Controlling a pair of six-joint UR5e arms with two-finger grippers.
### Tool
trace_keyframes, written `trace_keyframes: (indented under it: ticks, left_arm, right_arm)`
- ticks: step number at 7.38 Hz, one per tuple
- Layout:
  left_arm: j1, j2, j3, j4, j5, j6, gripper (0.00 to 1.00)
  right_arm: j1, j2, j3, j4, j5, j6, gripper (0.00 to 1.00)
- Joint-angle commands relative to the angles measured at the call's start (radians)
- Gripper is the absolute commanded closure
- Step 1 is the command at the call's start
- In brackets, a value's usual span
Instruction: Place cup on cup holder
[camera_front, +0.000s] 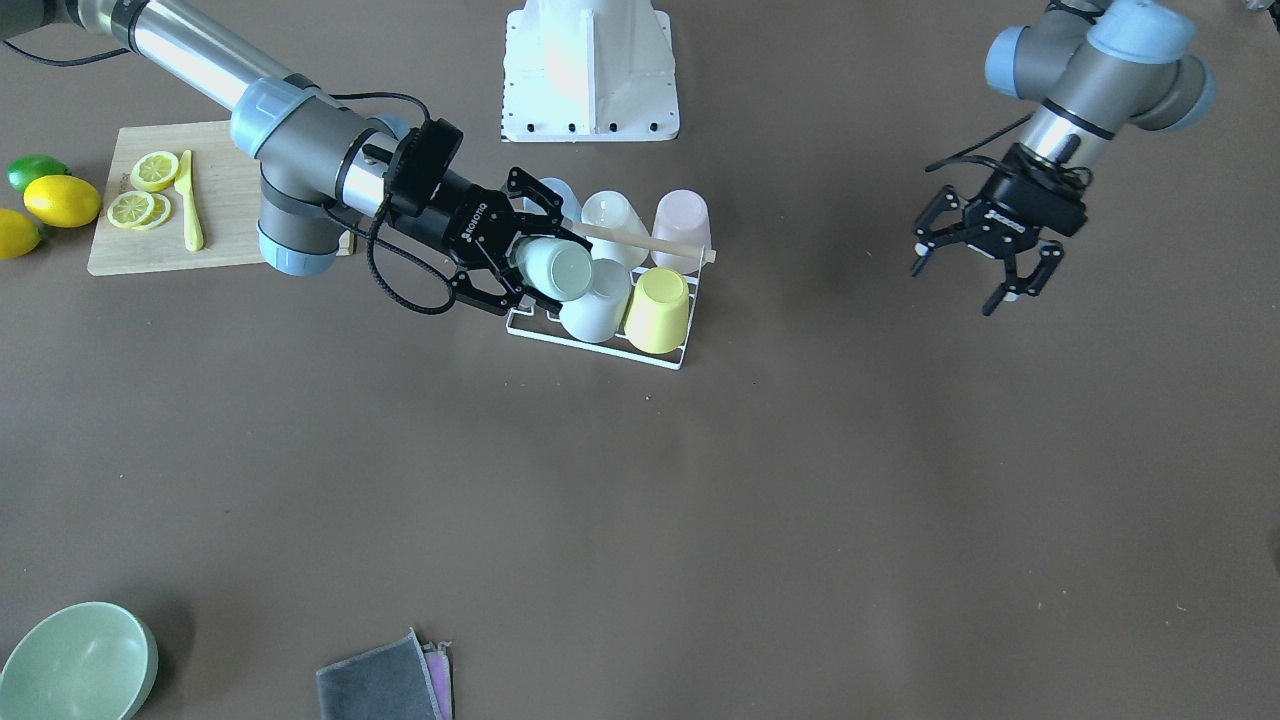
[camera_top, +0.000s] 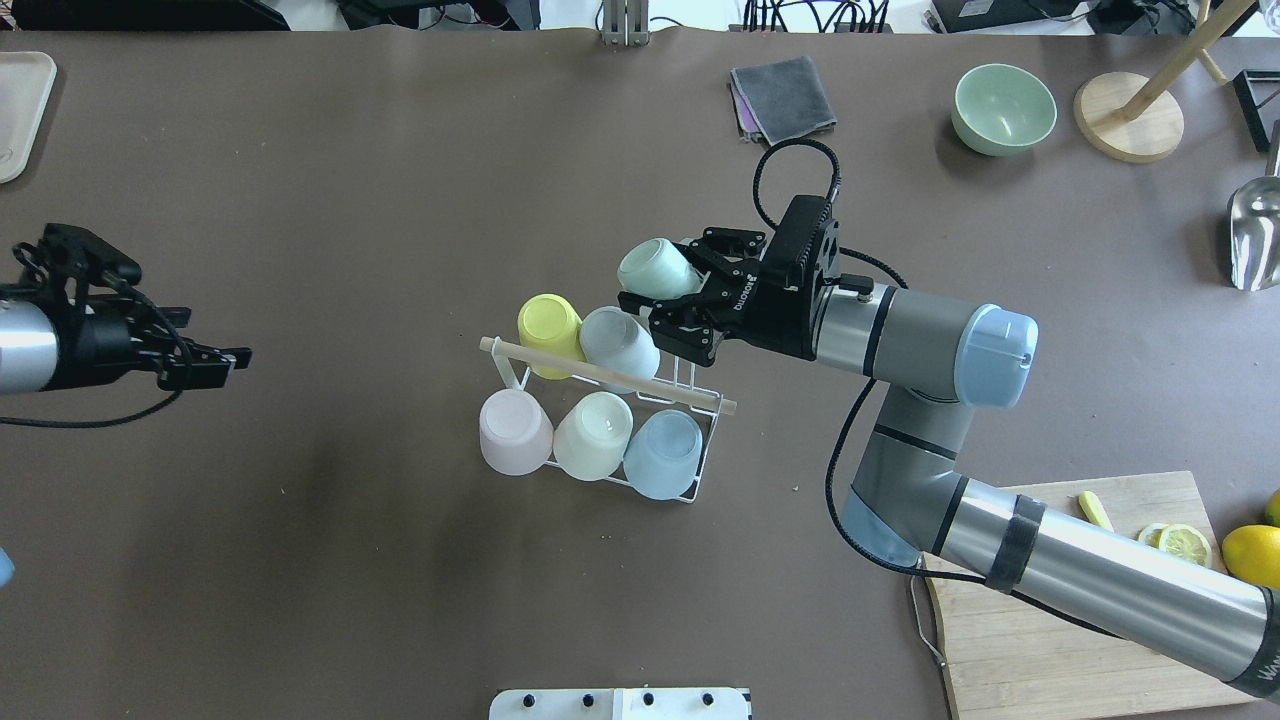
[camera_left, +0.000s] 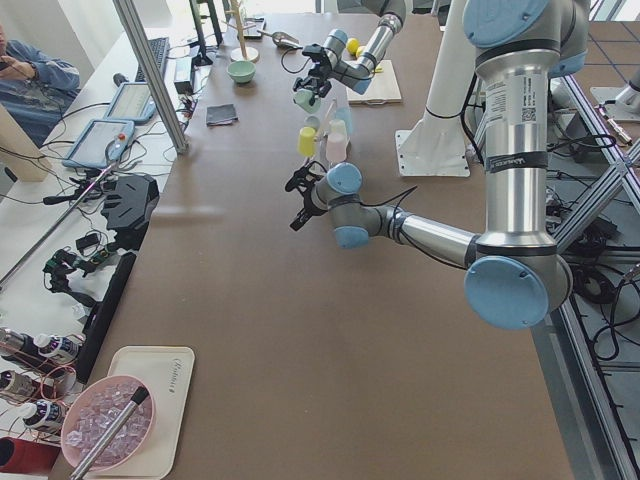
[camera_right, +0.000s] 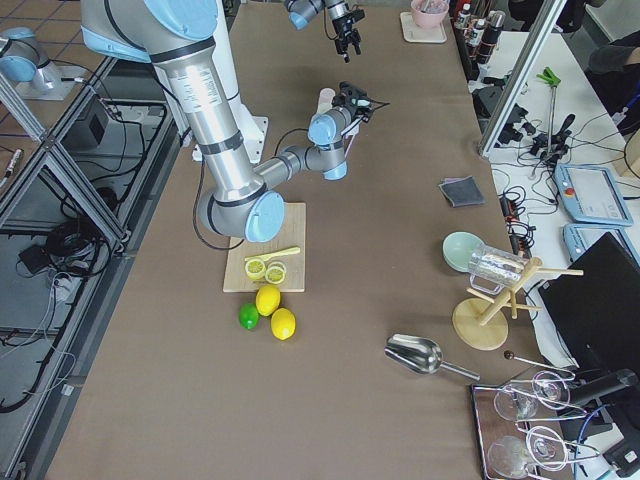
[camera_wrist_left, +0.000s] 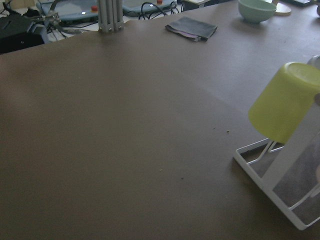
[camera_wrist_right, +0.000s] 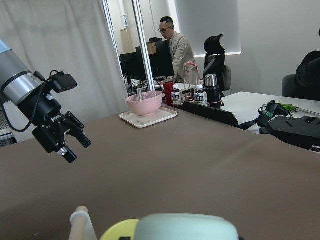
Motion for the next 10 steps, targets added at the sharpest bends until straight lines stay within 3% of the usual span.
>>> trace_keyframes:
  ticks: [1,2,3,4,5,7,8,9,10]
  left_arm:
    - [-0.261,0.028,0.010,0.361,-0.199,0.009,0.02]
    - [-0.394,0.051,0.016,0.479,-0.273,0.072,0.02]
    - [-0.579,0.052,0.053,0.613,-0.440,0.244,0.02]
    - [-0.678,0.031,0.048,0.831,-0.539,0.296,0.02]
    - [-0.735,-0.002,0.035,0.938,-0.556,0.330,0.02]
    - [-0.801,0.035,0.051,0.952,-0.546,0.509,0.02]
    - [-0.818,0.045,0.059,0.953,-0.537,0.511,0.02]
    - [-0.821,0.049,0.085,0.953,-0.506,0.514,0.02]
    - [-0.822,0.051,0.091,0.955,-0.447,0.633,0.02]
  right_arm:
    - [-0.010,0.001,-0.013,0.003,-0.024,0.000,1.00]
    - [-0.013,-0.008,-0.016,0.034,-0.024,0.000,1.00]
    - [-0.013,-0.012,-0.033,0.066,-0.024,0.000,1.00]
    - [-0.015,-0.014,-0.043,0.084,-0.024,0.001,1.00]
    - [-0.015,-0.014,-0.043,0.089,-0.024,0.002,1.00]
    - [-0.024,-0.023,-0.043,0.124,-0.024,0.002,1.00]
    - [-0.026,-0.029,-0.042,0.129,-0.026,0.012,1.00]
    - [-0.026,-0.031,-0.042,0.138,-0.026,0.012,0.61]
    - [-0.026,-0.034,-0.039,0.146,-0.026,0.014,0.01]
